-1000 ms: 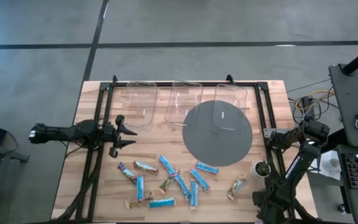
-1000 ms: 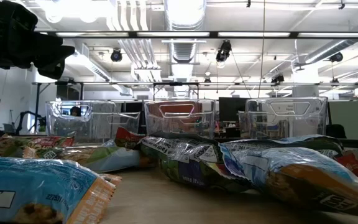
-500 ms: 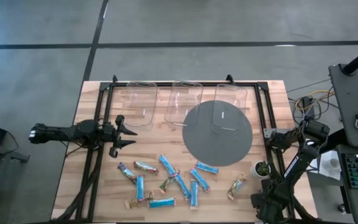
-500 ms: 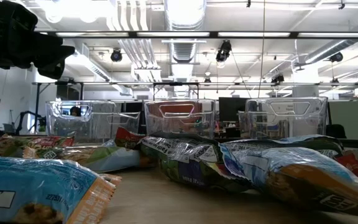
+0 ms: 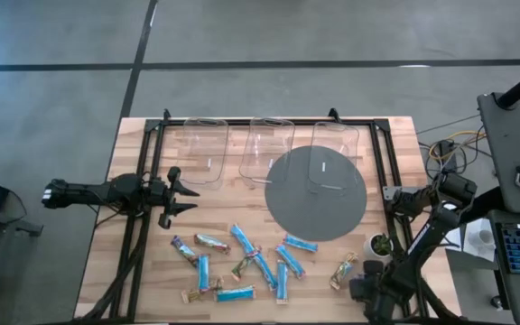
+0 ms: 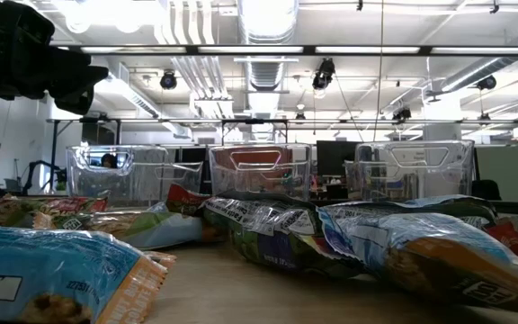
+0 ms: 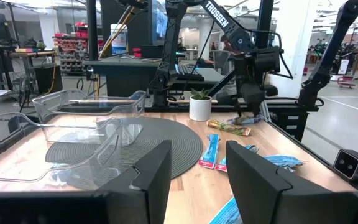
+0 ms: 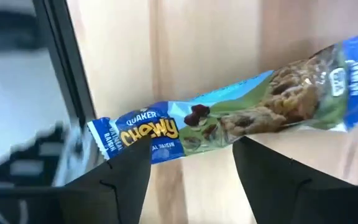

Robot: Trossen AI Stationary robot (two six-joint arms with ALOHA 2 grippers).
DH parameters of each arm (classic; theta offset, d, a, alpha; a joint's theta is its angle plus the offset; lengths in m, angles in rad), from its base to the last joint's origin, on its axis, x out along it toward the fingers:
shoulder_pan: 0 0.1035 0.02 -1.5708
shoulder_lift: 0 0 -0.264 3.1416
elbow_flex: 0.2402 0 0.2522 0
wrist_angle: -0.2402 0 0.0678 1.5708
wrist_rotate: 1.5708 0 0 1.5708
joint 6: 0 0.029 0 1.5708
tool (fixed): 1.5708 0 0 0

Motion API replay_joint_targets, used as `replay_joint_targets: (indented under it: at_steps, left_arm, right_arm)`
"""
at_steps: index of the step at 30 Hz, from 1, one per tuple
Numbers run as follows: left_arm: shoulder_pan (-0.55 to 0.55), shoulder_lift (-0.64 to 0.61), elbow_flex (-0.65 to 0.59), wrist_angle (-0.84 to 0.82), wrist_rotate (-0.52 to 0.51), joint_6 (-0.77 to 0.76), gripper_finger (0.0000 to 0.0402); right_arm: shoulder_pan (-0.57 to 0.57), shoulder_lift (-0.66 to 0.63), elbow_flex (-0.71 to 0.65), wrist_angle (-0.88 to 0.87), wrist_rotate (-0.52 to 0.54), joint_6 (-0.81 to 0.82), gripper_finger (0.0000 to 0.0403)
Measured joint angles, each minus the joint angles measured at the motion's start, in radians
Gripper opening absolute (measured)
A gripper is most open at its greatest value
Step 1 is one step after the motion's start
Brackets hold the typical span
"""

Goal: Pick and place Granola Bars by type
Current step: Put the blue granola bar into the right transparent bin

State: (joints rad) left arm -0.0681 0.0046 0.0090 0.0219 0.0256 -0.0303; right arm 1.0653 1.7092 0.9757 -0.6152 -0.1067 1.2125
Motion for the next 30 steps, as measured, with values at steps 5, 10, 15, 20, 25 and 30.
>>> replay_joint_targets:
  at_steps: [5,10,15,20,25,30]
  left_arm:
    - [0.0,0.0,0.0,0.0,0.0,0.0,0.0135]
    - [0.0,0.0,0.0,0.0,0.0,0.0,0.0135]
    - [0.0,0.0,0.0,0.0,0.0,0.0,0.0135]
    - [0.0,0.0,0.0,0.0,0.0,0.0,0.0135]
    - [0.0,0.0,0.0,0.0,0.0,0.0,0.0135]
    - [0.0,0.0,0.0,0.0,0.0,0.0,0.0135]
  right_arm:
    - [-0.012,-0.001,0.028,-0.052,0.085,0.037,0.0215]
    - [-0.012,-0.001,0.032,-0.068,0.063,0.249,0.0215]
    - [-0.013,-0.001,0.032,-0.02,0.031,0.593,0.0215]
    - [-0.013,0.005,0.033,0.029,0.103,0.903,0.0216]
    - [-0.019,0.028,0.033,0.004,0.114,0.999,0.0239]
    - [-0.038,0.073,0.037,-0.026,0.095,1.015,0.0274]
